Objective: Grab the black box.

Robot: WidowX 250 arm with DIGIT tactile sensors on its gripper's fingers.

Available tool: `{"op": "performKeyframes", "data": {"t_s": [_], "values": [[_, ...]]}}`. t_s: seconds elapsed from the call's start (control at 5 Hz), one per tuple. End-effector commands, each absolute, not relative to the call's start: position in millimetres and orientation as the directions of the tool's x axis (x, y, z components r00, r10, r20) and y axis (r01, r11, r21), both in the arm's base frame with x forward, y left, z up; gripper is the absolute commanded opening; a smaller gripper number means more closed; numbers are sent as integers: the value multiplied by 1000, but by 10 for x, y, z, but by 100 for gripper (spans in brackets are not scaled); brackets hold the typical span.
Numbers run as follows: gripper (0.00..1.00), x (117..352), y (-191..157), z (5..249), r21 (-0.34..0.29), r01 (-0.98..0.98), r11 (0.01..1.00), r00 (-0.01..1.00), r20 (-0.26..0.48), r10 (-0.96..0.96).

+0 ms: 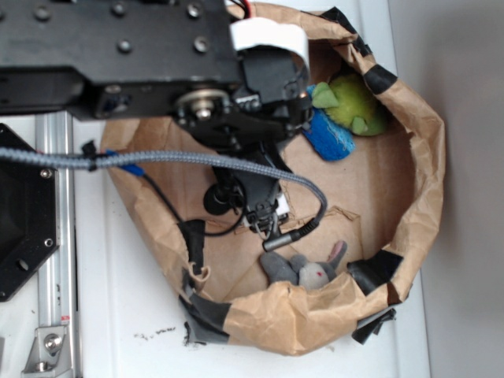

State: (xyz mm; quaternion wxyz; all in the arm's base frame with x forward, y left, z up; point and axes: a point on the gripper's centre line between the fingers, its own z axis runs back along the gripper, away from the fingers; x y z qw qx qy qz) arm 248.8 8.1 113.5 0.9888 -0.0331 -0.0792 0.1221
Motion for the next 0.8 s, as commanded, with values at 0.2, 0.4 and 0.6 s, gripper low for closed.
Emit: {"op": "performKeyframes", "data": {"t_s": [0.2, 0.4, 0.6], "values": [[100, 2452, -73, 883, -21, -276, 961, 949, 150, 276], [100, 2321, -103, 842, -6, -333, 943, 935, 127, 331], [100, 2291, -120, 815, -2, -351, 936, 929, 126, 349]]}}
